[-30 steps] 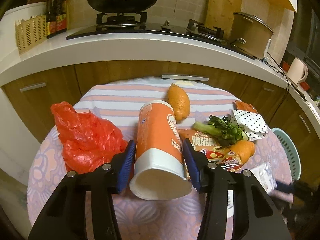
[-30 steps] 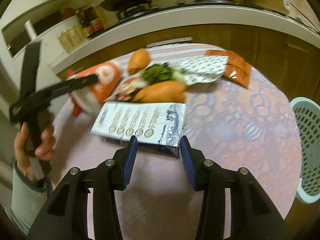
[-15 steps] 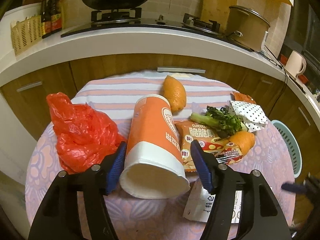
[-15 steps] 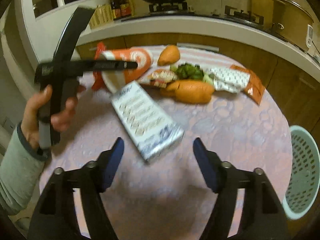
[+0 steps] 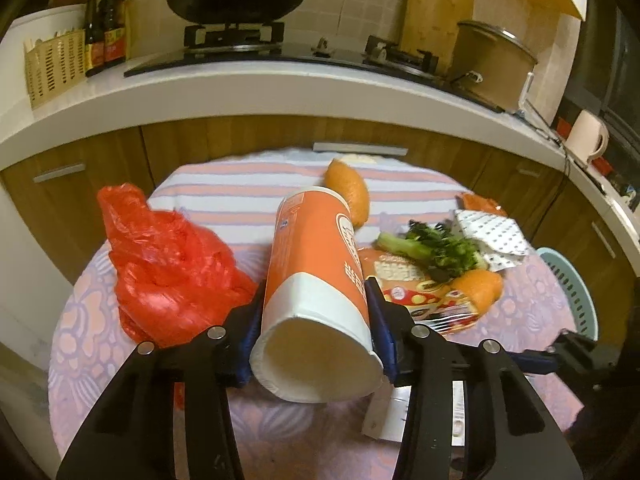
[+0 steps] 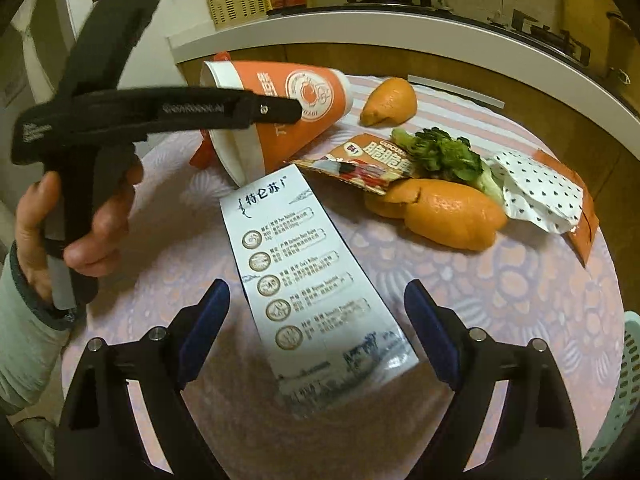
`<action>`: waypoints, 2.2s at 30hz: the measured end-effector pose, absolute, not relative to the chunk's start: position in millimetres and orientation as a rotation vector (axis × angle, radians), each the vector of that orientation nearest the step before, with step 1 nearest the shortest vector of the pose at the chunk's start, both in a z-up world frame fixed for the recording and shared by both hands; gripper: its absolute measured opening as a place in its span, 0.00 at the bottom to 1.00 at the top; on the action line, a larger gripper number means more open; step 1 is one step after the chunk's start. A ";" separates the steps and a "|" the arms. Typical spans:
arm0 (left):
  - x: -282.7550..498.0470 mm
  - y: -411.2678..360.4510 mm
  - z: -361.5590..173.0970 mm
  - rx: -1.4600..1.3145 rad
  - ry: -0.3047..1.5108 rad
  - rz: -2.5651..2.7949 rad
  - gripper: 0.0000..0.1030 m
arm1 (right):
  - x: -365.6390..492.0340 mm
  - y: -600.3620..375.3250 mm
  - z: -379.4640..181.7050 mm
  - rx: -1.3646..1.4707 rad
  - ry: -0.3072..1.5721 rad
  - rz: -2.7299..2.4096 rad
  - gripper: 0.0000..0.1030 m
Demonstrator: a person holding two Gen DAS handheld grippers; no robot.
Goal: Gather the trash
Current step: 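Lift the wrapper with the right tool, carry both items over the basket, release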
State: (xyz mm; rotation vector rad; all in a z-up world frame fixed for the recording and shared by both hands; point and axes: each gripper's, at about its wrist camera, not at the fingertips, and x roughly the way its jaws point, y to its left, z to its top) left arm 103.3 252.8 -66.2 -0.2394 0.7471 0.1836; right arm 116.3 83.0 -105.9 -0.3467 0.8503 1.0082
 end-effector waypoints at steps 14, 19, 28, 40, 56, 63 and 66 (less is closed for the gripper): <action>77.6 217.9 -10.9 -0.229 0.621 0.114 0.43 | 85.9 35.5 -60.2 -0.284 0.696 0.975 0.47; 79.0 193.5 4.3 -0.223 0.590 0.056 0.43 | 86.2 2.8 -38.7 -0.252 0.636 0.896 0.47; 109.6 124.4 16.3 -0.205 0.580 -0.077 0.43 | 118.1 -78.4 -18.0 -0.160 0.590 0.692 0.47; 186.1 9.3 -14.9 -0.177 0.671 -0.244 0.43 | 175.9 -188.2 -40.4 -0.039 0.642 0.424 0.47; 265.1 -102.1 -92.6 -0.116 0.860 -0.413 0.44 | 241.4 -266.2 -136.1 0.089 0.884 0.205 0.47; 282.8 -128.6 -123.9 -0.120 0.960 -0.483 0.45 | 250.7 -283.2 -174.1 0.150 0.994 0.136 0.47; 286.7 -137.1 -135.9 -0.110 0.993 -0.496 0.47 | 251.7 -287.0 -184.9 0.163 1.025 0.122 0.48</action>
